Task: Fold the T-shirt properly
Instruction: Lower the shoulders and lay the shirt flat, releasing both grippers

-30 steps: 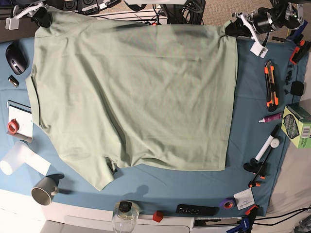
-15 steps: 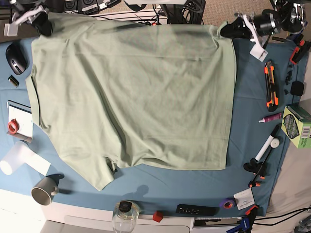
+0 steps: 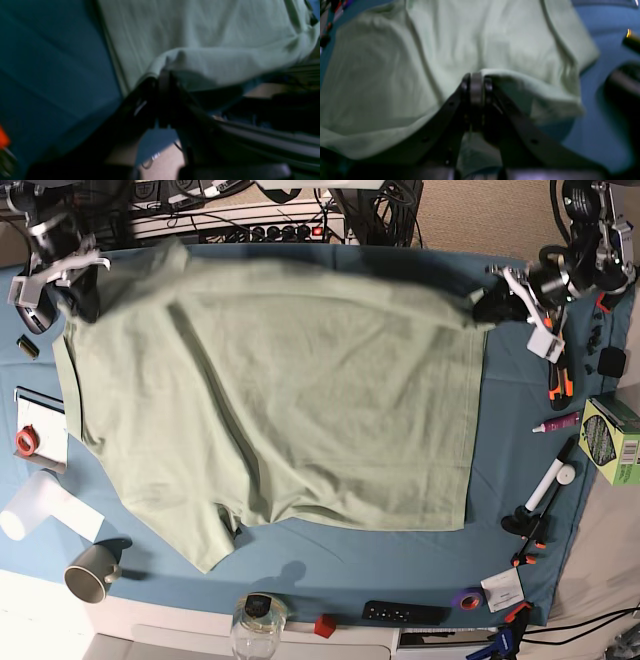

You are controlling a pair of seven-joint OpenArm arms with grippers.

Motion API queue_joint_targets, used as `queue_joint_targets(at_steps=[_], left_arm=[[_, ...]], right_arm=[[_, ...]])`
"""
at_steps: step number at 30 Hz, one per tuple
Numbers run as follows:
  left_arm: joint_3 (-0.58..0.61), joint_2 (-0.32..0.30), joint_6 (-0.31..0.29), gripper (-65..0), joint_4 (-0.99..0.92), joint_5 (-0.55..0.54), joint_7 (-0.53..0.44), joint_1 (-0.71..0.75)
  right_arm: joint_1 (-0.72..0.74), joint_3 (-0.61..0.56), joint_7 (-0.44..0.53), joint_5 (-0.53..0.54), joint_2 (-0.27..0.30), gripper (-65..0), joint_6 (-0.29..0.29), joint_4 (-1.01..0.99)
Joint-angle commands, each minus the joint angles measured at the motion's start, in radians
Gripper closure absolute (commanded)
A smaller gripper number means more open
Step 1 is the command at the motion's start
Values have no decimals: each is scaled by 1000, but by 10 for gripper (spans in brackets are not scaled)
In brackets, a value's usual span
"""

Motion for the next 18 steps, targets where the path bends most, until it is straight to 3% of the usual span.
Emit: queue_joint_targets(at_steps=[1,7,18], left_arm=[[-7,-14,-2,0,13,-5,-28,-17],[-7,-14,-3,0,11,6,-36,-69],[-7,-14,23,0,-92,45,-63,-74]], right_arm=[[18,-13,33,-4,14,0,3,0],[141,-138,86,-131,14,0,3,-126],[272,-177,93,-159,40,0,3,-215]])
